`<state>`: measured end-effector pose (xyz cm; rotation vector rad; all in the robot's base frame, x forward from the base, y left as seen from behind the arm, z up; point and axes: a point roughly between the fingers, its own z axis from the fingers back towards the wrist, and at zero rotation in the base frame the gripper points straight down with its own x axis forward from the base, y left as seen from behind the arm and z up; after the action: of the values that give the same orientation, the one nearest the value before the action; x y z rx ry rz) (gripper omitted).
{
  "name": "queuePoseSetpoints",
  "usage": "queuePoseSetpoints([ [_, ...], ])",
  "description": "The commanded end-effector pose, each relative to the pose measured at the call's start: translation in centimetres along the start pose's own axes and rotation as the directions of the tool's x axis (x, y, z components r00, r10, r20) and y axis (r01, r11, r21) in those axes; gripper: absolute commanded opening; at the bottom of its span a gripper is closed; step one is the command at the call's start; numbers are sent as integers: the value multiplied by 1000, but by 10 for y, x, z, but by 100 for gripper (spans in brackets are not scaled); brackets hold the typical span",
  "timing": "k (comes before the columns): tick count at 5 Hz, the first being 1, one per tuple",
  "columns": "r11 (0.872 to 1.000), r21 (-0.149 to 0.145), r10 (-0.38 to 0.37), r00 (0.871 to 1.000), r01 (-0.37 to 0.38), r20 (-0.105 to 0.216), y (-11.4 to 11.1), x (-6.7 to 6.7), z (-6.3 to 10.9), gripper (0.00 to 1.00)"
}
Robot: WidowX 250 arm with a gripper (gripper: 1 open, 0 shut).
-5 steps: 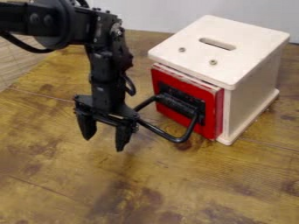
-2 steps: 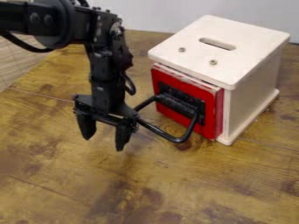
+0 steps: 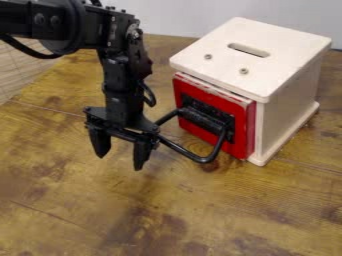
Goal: Close the drawer
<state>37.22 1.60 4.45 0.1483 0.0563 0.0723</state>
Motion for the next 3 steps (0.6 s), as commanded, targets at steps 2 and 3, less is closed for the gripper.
queuePoseSetpoints([
  [2, 1000, -6, 29, 997, -28, 74, 10, 1, 28, 100],
  [3, 1000, -8, 31, 997, -30, 73, 10, 2, 31, 100],
])
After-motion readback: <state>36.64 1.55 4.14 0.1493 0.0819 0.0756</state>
